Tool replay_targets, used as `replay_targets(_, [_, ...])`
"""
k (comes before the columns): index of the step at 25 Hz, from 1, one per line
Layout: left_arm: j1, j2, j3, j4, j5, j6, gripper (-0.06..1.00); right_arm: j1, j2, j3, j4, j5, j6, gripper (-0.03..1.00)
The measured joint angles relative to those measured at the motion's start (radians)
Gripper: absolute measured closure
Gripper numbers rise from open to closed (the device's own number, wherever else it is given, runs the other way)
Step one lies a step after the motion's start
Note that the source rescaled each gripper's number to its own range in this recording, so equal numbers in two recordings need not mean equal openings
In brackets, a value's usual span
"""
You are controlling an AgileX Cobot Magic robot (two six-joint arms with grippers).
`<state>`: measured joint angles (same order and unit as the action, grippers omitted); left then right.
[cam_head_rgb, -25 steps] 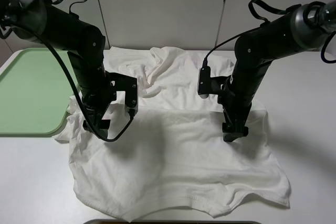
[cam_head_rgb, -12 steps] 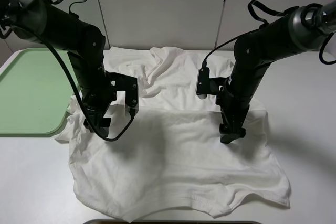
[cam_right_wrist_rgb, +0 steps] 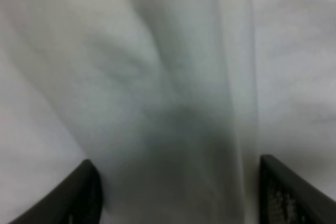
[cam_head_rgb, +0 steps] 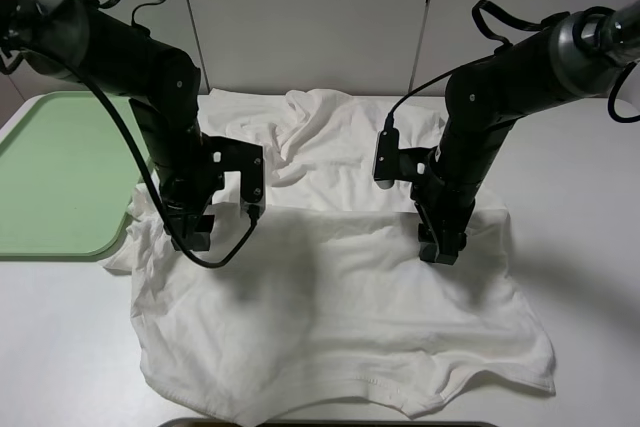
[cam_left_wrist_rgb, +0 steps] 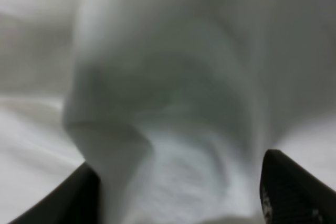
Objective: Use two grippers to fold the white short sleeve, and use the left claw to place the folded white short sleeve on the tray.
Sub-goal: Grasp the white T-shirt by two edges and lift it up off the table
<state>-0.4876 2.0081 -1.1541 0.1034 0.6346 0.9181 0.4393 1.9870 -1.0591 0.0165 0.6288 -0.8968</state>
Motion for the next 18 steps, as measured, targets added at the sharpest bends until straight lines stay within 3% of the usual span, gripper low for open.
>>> replay_targets(7, [0.000, 0.002, 0.000, 0.007, -0.036, 0.000, 0.36, 0.000, 0.000, 0.000, 0.000, -0.004, 0.000, 0.30])
replay_targets(15, [0.000, 0.037, 0.000, 0.038, -0.036, 0.000, 0.43, 0.000, 0.000, 0.000, 0.002, -0.004, 0.000, 0.30])
replay_targets(18, [0.000, 0.037, 0.000, 0.041, -0.036, 0.000, 0.50, 0.000, 0.000, 0.000, 0.004, -0.004, 0.000, 0.31])
